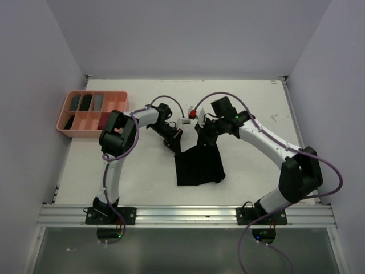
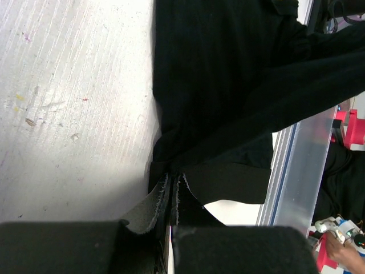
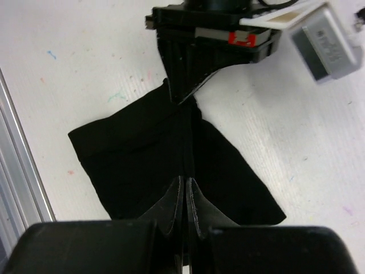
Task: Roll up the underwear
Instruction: Fold the underwear
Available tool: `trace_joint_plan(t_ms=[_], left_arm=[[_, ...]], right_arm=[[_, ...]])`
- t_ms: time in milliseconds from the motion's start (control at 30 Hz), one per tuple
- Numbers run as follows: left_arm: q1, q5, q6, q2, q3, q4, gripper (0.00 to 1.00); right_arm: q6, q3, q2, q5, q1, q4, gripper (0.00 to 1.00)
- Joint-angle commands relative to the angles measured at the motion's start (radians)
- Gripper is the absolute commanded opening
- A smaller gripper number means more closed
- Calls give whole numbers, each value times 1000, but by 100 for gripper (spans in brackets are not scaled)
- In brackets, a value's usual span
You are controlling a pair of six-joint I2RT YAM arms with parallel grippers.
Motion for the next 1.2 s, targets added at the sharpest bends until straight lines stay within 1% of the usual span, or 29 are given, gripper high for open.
trace_joint_plan(t_ms=[0,300,500,767,933,1000,1033,1100,1133,1167], left_arm=[[-15,-339,57,75,-65,55,0],[-15,-343,50,58,-84,69,0],[-14,-352,49,30,-107,81,0],[-14,-359,43,30,-108,78,0],[-14,-376,38,32,-108,78,0],[-14,-382,31,27,-112,83,0],[-14,-385,23,23,-117,86,0],[-14,-387,15,23,-120,92,0],[-12,-389,8,23,-121,92,0],[-12,-390,3,23,-123,93,0]], right_arm=[[16,58,23,-98,-52,-19,0],[-21,57,153,-145,-190,-37,0],[-2,49,251,-174,-263,16,0],[30,92,411,-216,-283,84,0],[65,173,481,-213,-286,53,0],[83,213,518,-194,-288,7,0],[88,227,531,-190,-286,-13,7],[119,247,534,-182,-288,-40,13],[132,250,531,-184,-289,-42,25],[148,255,520,-187,-291,-56,31]])
